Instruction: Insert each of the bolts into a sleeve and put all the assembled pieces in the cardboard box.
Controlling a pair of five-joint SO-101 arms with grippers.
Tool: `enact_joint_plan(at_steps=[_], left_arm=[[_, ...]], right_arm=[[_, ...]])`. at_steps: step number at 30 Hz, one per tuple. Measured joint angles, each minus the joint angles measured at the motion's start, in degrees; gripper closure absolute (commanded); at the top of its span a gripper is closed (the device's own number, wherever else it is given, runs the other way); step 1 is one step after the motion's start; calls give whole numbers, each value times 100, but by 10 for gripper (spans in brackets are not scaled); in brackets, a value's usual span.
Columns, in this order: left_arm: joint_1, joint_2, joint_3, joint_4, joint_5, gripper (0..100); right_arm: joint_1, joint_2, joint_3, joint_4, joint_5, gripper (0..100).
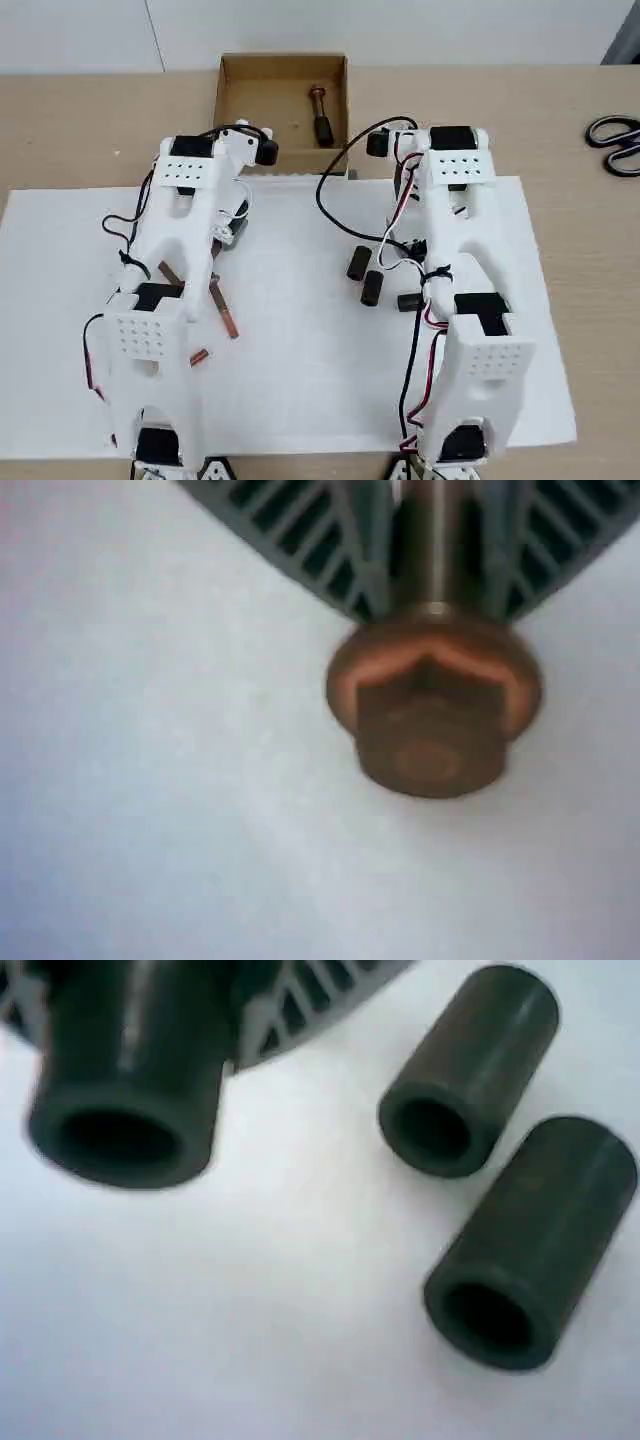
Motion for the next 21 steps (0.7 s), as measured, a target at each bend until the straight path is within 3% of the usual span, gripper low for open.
enact_joint_plan(at_steps=[6,12,21], left_arm=[[0,9,-18,0,9,995],[-18,0,-756,422,255,995],[220,-1635,-1319,712,255,995]], right_arm=[[0,-193,0,0,0,991],[-141,-1327,0,9,18,995],[-431,-2910,1310,26,431,995]])
